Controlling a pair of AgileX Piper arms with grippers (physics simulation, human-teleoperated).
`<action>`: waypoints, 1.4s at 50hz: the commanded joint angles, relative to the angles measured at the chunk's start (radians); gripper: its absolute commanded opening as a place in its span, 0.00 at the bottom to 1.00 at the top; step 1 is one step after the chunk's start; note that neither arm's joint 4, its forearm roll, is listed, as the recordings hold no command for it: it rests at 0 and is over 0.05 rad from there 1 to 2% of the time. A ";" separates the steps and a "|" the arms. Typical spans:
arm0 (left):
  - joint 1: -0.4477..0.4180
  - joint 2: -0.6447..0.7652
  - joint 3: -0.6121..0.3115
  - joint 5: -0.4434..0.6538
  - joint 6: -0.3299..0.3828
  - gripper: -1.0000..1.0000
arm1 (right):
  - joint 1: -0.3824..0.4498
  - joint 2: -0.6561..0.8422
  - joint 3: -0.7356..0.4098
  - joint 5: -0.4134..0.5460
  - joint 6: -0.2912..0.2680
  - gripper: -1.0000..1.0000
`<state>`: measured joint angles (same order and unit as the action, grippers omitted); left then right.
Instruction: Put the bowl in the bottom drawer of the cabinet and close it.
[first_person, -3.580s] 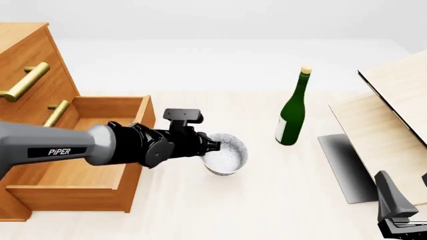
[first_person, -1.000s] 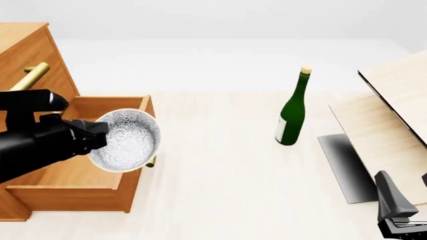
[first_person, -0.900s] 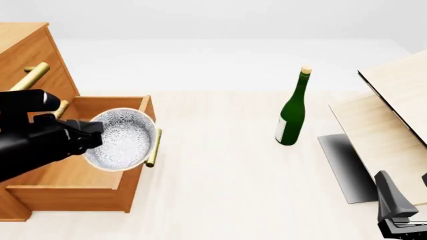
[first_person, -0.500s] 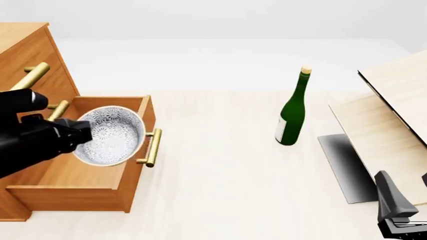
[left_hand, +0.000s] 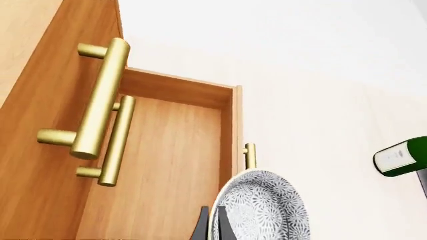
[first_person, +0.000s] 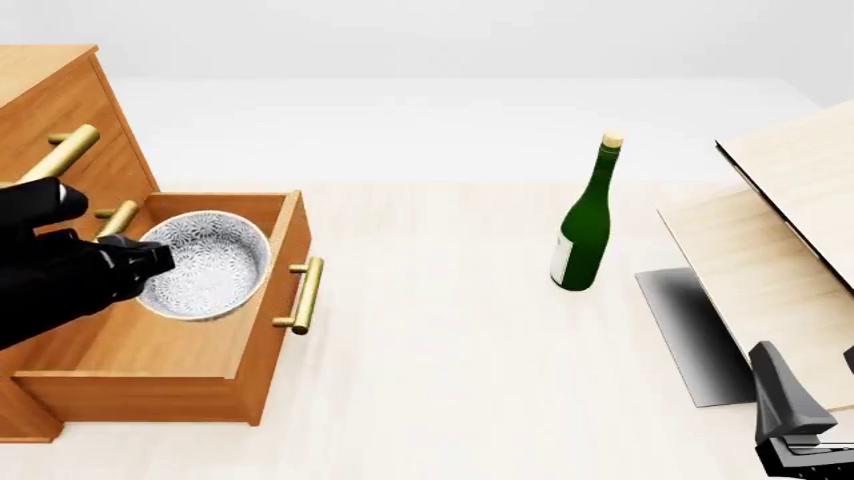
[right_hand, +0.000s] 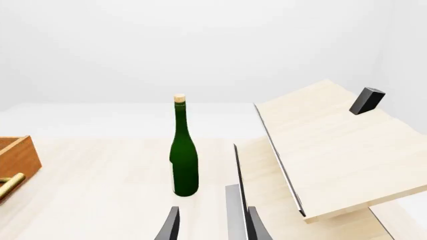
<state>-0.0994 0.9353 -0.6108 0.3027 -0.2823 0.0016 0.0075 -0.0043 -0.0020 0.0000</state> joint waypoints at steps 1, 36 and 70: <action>0.060 0.083 0.011 -0.064 -0.014 0.00 | 0.000 0.000 0.000 0.000 0.000 1.00; 0.165 0.199 0.071 -0.170 -0.058 0.00 | 0.000 0.000 0.000 0.000 0.000 1.00; 0.205 0.324 0.099 -0.263 -0.054 0.00 | 0.000 0.000 0.000 0.000 0.000 1.00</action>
<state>0.0874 1.1665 -0.5195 0.1021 -0.3340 0.0015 0.0075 -0.0043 -0.0020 0.0000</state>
